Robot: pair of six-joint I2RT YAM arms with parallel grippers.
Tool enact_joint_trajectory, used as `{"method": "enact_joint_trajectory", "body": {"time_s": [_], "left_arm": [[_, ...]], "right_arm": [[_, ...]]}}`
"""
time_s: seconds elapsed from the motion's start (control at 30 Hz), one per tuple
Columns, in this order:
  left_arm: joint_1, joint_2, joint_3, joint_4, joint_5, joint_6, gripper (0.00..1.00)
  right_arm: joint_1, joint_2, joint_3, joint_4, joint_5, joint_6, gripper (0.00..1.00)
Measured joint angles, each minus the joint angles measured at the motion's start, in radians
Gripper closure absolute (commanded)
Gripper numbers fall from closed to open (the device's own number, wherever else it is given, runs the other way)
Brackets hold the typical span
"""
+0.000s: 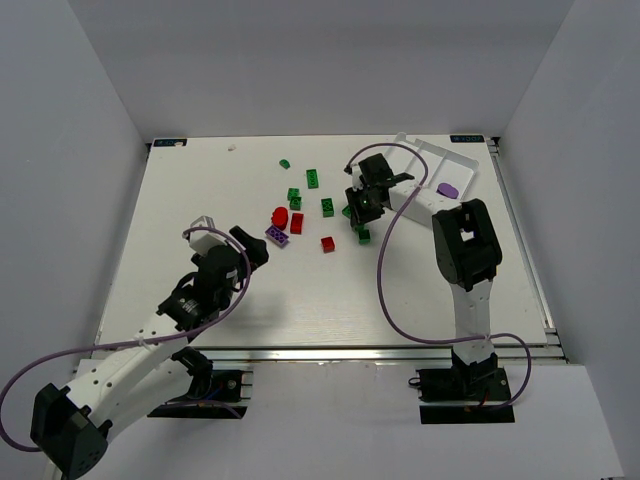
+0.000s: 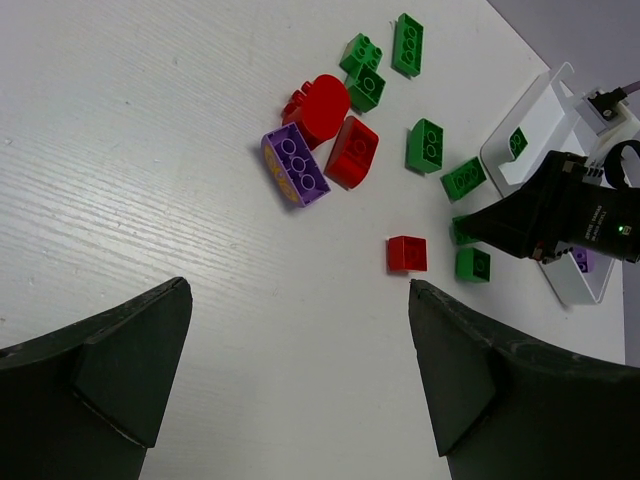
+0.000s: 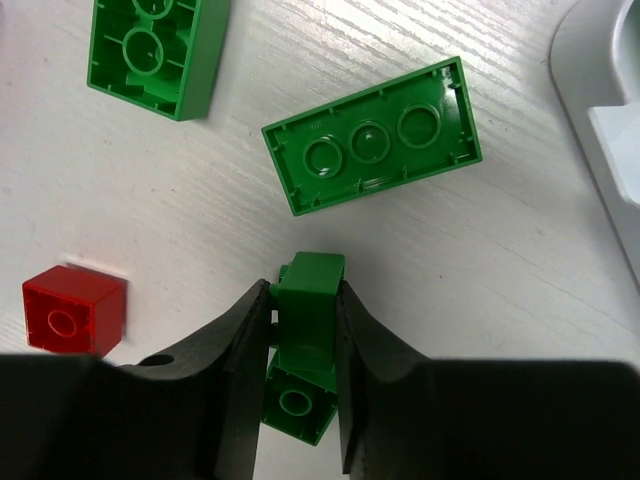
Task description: Sort the legos into containers by color
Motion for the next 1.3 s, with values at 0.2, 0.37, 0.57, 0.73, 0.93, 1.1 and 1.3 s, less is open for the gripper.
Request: {"method": "enact_joint_trajectory", "body": {"time_s": [0.2,0.37,0.57,0.73,0.93,1.1,1.3], "left_arm": [[0.0,0.011,0.0,0.0,0.001,0.004,0.02],[0.0,0.01,0.0,0.0,0.001,0.004,0.02],[0.0,0.011,-0.002,0.009,0.002,0.011,0.02],[0.0,0.029,-0.002,0.019,0.004,0.015,0.02],[0.0,0.052,-0.002,0.026,0.006,0.019,0.02],[0.0,0.08,-0.002,0.036,0.011,0.019,0.02],[0.0,0.103,-0.002,0.042,0.016,0.019,0.02]], "right_arm": [[0.0,-0.01,-0.005,0.002,-0.023,-0.03,1.0],[-0.008,-0.101,-0.034,0.01,-0.081,-0.087,1.0],[-0.071,-0.187,0.018,0.086,-0.126,-0.131,1.0],[-0.156,-0.114,0.145,0.163,-0.057,-0.078,1.0],[-0.227,0.032,0.275,0.221,0.074,-0.006,1.0],[-0.235,0.163,0.389,0.247,0.138,0.025,1.0],[-0.234,0.228,0.415,0.269,0.183,0.035,0.78]]}}
